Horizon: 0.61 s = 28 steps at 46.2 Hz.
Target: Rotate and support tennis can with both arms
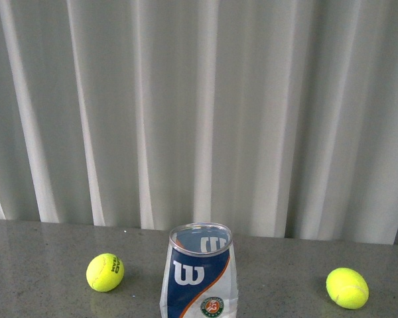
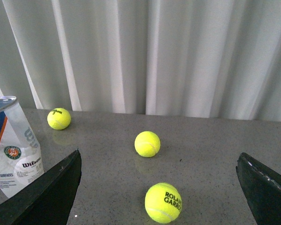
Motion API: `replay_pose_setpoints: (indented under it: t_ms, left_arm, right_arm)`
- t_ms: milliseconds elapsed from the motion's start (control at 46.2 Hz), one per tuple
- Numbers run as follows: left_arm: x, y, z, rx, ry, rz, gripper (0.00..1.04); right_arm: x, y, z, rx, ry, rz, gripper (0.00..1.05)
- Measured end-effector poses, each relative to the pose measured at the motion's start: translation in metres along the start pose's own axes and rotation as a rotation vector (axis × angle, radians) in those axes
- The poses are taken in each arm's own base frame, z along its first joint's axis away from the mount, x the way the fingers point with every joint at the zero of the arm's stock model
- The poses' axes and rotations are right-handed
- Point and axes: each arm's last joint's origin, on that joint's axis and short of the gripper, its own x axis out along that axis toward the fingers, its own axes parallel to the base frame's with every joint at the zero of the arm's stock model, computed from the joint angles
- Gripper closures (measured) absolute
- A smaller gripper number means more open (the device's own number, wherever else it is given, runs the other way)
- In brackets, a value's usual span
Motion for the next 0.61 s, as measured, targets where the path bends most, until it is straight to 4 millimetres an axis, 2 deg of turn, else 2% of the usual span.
replay_pose_setpoints:
  t_ms: [607]
  left_arm:
    - [-0.020,0.000,0.002,0.000,-0.034,-0.003,1.01]
  right_arm:
    - [0.000,0.000,0.000,0.000,0.000,0.000,0.07]
